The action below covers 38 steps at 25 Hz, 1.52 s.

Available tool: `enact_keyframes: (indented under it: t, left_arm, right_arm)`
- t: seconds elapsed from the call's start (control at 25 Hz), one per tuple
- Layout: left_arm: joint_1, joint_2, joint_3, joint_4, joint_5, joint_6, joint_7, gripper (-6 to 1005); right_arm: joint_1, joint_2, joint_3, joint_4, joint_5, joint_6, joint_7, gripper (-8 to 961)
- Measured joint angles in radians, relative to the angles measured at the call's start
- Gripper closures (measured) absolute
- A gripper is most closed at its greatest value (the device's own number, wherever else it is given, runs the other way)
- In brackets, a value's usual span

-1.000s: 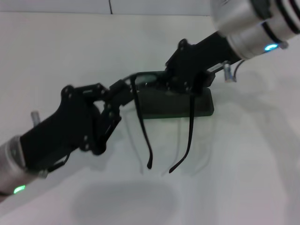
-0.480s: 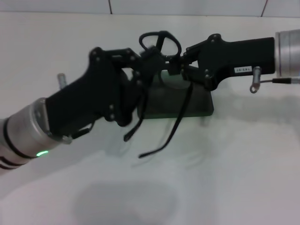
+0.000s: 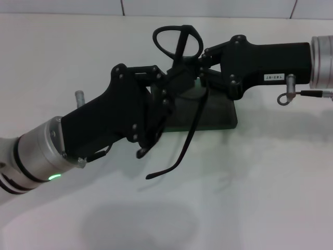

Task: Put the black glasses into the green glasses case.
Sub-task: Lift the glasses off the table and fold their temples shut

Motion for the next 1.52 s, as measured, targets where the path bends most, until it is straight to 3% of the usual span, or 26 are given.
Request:
enact_keyframes:
  t: [0.4,1.24,1.52]
  left_arm:
    - [0.002,0.000,0.002,-0.002,-0.001,-0.064,-0.001,949]
    - [-0.001,-0.001,0.002,-0.027,0.003,-0.075,0.000,952]
    - [0.030,0.004,-0.005,-0.020,0.000,-0.058,0.000,953]
  right_arm:
    - [-0.003,0.001,0.013,0.009,0.020,-0.060,-0.012,847]
    - [-0.007,0.005,0.016,0.042,0.060,-0.086,-0.049,847]
    - [-0.007,0.002,0.146,0.157,0.081,-0.106,-0.126,848]
